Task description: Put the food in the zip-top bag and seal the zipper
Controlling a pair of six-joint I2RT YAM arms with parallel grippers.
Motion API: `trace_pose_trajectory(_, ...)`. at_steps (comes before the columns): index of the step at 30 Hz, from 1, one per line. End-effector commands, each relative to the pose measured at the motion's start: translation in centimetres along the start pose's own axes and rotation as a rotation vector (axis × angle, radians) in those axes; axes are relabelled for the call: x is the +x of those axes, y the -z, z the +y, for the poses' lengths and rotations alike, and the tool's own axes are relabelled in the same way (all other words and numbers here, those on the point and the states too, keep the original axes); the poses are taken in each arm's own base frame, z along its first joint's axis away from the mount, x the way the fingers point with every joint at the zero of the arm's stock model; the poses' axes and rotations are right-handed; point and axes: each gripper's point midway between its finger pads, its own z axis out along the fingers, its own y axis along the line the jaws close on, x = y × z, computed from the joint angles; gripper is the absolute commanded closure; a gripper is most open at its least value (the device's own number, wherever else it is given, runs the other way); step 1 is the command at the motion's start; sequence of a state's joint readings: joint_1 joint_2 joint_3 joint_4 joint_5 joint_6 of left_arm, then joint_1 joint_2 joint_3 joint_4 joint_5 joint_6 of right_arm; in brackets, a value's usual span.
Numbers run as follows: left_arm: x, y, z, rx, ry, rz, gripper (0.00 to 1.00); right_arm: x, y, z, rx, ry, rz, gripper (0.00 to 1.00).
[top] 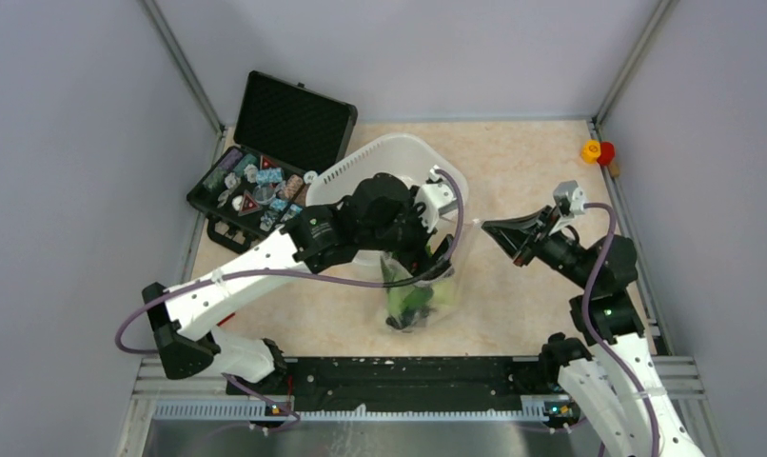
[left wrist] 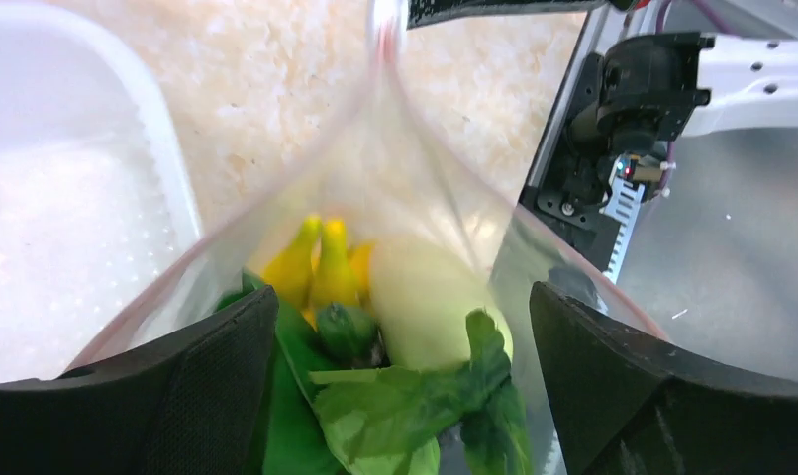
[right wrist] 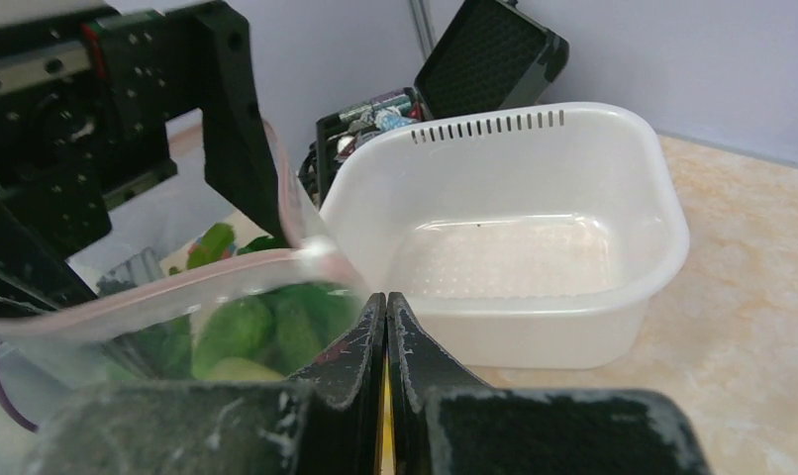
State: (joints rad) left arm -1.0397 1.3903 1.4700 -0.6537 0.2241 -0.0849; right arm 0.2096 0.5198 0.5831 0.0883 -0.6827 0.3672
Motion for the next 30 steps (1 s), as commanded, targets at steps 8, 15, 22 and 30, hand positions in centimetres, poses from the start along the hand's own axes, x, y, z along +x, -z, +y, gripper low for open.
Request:
trace_pose_trajectory(8, -4.8, 3.7, 1.1, -0.096, -0.020, -0.196, 0.01, -2.0, 0.1, 1.8, -0.075, 0.062, -0.045, 1.00)
trace_pose_trajectory(15, -3.8, 3.6, 1.7, -0.117, -0.006, -0.170, 0.01, 1.0, -0.2, 1.5, -0.114, 0.005, 0.024, 0.77)
trace_pose_trajectory(22, -3.8, 4.2, 2.0, -0.128, -0.006, -0.185, 0.03, 3.7, -0.9, 2.1, -0.247, -0.053, 0.095, 0.39)
trace_pose_trajectory(30, -3.3, 3.8, 1.6, -0.095, -0.006, -0.167, 0.16, 3.6, -2.6, 3.1, -0.376, -0.055, 0.072, 0.36)
